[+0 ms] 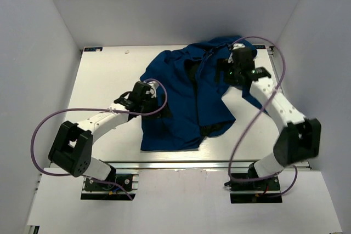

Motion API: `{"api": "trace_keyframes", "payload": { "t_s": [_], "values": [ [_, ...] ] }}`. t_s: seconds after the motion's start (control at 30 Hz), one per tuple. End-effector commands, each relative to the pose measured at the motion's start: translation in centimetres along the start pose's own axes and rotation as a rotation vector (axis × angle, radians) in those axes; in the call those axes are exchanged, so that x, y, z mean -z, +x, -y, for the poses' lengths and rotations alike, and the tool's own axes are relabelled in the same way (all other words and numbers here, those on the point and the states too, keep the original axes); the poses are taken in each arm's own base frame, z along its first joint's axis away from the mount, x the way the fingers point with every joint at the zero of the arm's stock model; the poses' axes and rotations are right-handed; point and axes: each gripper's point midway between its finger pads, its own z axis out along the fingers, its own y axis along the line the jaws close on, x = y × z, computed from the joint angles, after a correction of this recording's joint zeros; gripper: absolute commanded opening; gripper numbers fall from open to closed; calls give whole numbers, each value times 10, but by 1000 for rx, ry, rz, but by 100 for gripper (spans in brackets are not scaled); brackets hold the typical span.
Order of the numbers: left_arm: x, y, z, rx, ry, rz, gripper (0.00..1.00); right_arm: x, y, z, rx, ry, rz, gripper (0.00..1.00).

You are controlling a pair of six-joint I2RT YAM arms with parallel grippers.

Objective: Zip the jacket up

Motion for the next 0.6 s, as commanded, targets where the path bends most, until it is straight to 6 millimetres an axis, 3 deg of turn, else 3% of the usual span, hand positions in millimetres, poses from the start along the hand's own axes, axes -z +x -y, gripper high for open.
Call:
{"api": "trace_keyframes", "payload": {
  "t_s": [0.0, 0.07, 0.1, 0.17, 0.2, 0.33, 0.43, 0.47, 0.57],
  "values": [
    [3, -8, 29, -37, 39, 42, 98, 17, 51, -37, 81, -17, -41, 89],
    [-9, -3, 28, -15, 8, 32, 98, 21, 75, -55, 102, -19, -66, 89],
    [-12, -3, 32, -18, 5, 29, 98, 28, 89, -76, 99, -46, -85, 89],
    [-26, 3, 31, 1, -12, -5, 98, 28, 99, -89, 80, -37, -82, 89],
    [-30, 4, 36, -6, -11, -10, 98, 26, 114, -100, 101, -51, -100, 89],
    [-49, 15, 44, -14, -12, -46, 98, 13, 133, -113, 94, 24, -109, 89],
    [-63, 20, 46, -14, -31, -61, 98, 0, 146, -113, 99, 66, -140, 83],
    [-70, 22, 41, -7, -50, -71, 95, -3, 151, -109, 80, 97, -152, 76],
    [-75, 17, 41, -8, -70, -66, 62, -7, 155, -100, 83, 131, -134, 53]
  ]
}}
